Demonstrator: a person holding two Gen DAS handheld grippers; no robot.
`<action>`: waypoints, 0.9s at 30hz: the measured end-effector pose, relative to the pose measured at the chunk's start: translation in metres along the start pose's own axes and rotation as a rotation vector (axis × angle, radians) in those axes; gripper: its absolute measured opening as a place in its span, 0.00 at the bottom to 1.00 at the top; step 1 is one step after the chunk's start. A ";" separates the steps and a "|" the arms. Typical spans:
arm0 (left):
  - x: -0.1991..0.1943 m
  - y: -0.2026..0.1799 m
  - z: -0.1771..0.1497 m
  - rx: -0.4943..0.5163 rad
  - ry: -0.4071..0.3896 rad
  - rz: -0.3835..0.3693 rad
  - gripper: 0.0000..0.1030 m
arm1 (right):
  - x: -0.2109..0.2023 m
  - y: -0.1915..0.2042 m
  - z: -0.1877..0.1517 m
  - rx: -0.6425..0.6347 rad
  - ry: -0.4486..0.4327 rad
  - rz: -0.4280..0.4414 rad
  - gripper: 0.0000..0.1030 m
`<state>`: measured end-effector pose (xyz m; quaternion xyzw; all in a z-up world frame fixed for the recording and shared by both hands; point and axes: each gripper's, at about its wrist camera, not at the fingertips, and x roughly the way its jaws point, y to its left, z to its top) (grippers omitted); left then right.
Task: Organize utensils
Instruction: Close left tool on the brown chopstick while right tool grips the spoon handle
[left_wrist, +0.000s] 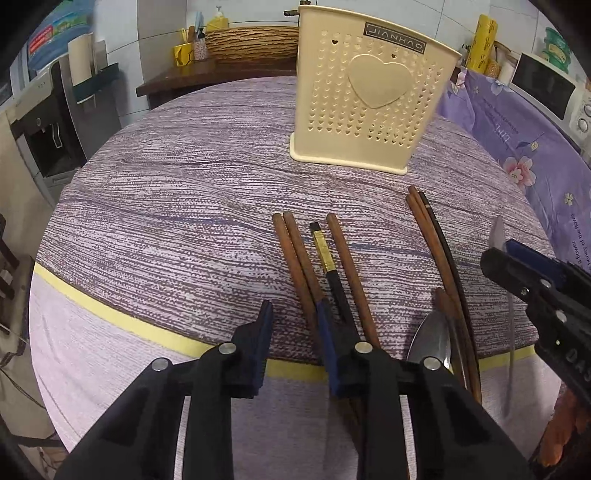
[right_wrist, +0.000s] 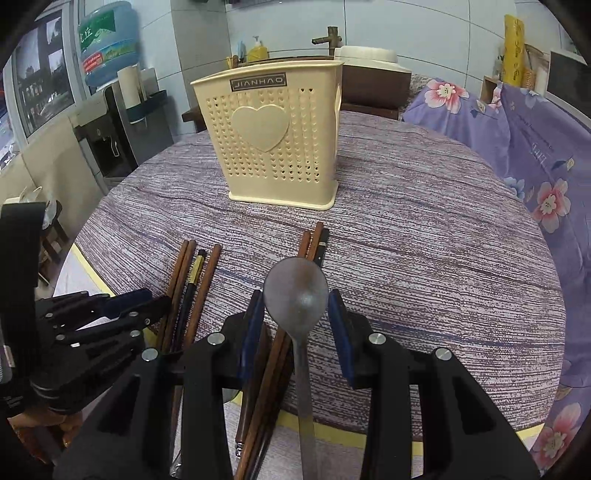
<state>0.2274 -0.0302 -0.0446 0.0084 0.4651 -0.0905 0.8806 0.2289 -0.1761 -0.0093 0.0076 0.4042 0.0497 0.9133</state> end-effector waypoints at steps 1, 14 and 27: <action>0.000 0.000 0.001 -0.004 0.003 0.001 0.23 | 0.000 0.001 0.000 -0.002 -0.001 -0.001 0.36; 0.001 0.018 0.004 -0.032 0.041 0.011 0.22 | -0.005 0.001 -0.003 0.000 -0.020 -0.003 0.36; 0.015 0.005 0.022 0.009 0.043 0.087 0.14 | -0.013 -0.012 0.003 0.059 -0.070 0.041 0.36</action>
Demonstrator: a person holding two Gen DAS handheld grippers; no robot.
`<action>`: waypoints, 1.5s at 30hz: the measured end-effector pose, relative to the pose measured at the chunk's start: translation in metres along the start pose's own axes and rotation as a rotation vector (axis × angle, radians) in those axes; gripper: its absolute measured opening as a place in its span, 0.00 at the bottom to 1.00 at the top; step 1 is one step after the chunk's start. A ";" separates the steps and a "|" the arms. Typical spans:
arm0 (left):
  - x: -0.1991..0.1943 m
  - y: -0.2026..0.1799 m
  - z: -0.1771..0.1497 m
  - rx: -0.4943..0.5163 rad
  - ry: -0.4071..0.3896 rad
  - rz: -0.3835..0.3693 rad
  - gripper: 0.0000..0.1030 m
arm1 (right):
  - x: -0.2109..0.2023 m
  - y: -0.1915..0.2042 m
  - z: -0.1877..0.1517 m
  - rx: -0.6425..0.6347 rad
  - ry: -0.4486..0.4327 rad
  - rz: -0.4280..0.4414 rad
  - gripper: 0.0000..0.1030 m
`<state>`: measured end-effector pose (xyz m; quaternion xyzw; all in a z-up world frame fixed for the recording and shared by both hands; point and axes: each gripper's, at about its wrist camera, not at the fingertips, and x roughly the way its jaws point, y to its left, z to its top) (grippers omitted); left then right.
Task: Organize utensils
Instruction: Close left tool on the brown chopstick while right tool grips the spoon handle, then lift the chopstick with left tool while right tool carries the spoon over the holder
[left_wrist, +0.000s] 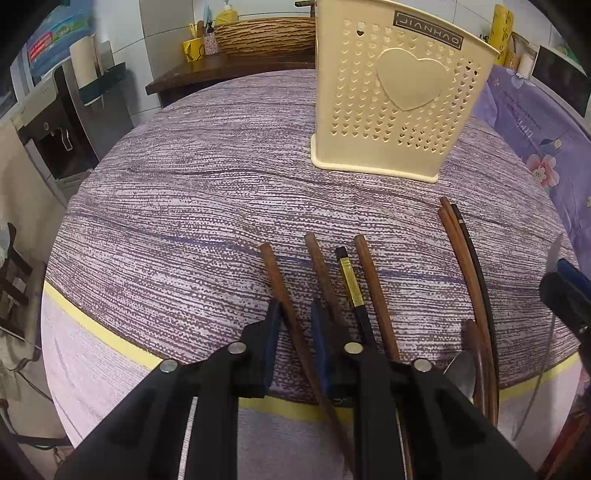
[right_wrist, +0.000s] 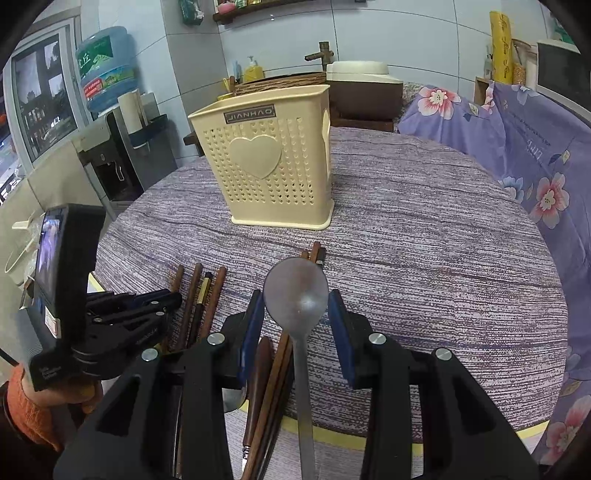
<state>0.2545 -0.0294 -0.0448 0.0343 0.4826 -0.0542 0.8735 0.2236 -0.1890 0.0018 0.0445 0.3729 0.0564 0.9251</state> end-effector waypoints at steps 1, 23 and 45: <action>0.000 0.000 0.001 0.005 -0.001 0.003 0.12 | -0.001 0.000 0.000 0.000 -0.004 0.002 0.36; -0.085 0.036 0.054 -0.091 -0.231 -0.161 0.08 | -0.051 -0.020 0.034 0.031 -0.183 0.099 0.35; -0.159 0.058 0.111 -0.100 -0.442 -0.163 0.08 | -0.076 -0.008 0.103 -0.062 -0.275 0.127 0.35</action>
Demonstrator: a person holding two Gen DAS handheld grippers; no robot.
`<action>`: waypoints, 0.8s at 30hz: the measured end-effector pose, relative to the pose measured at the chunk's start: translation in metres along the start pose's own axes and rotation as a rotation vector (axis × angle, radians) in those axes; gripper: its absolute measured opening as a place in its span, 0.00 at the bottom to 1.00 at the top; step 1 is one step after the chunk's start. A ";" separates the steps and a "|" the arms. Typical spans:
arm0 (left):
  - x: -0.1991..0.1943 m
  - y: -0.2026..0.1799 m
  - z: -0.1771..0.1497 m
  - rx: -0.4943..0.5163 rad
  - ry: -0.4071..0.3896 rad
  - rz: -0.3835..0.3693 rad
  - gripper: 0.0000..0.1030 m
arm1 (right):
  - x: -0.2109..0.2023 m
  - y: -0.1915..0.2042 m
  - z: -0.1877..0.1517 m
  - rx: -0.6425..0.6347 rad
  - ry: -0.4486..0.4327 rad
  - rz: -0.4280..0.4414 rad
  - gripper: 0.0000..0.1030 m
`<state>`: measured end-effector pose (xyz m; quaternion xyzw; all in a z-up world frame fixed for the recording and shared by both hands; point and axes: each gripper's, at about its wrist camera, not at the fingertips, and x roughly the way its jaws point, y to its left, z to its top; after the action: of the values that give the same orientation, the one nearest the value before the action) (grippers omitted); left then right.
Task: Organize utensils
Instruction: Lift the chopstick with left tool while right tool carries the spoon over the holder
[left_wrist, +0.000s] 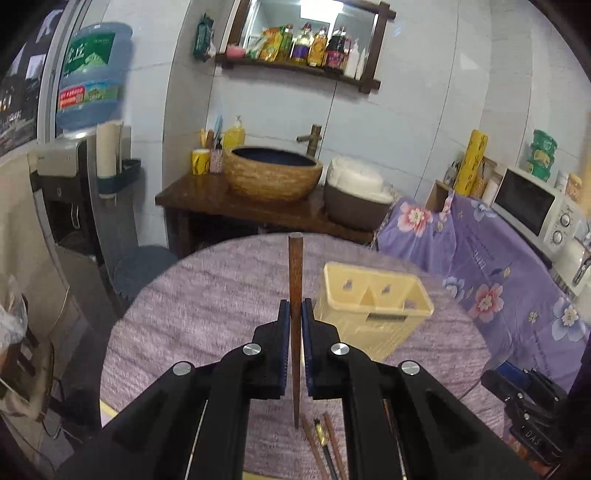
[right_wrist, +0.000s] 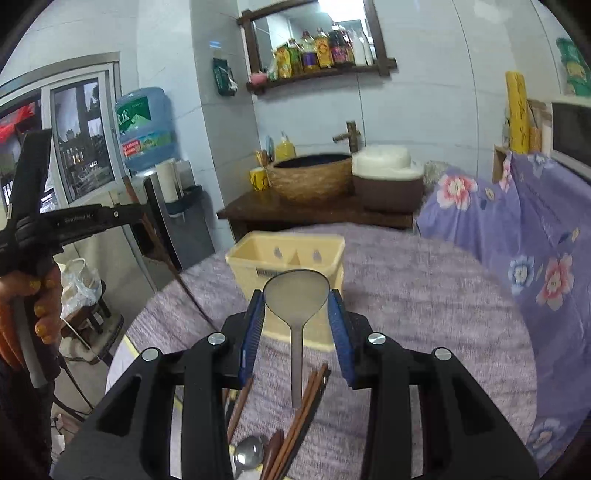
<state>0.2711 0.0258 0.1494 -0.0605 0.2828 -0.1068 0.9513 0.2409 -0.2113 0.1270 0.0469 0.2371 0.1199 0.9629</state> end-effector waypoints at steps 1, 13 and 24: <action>-0.004 -0.003 0.010 0.005 -0.019 -0.004 0.08 | 0.000 0.001 0.013 -0.010 -0.021 -0.004 0.35; -0.005 -0.048 0.115 0.014 -0.183 -0.080 0.07 | 0.045 0.004 0.107 -0.010 -0.127 -0.062 0.35; 0.070 -0.052 0.060 0.050 -0.051 -0.058 0.08 | 0.120 -0.013 0.040 0.034 0.023 -0.090 0.35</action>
<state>0.3525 -0.0381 0.1715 -0.0475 0.2537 -0.1397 0.9560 0.3648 -0.1947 0.1071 0.0510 0.2519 0.0728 0.9637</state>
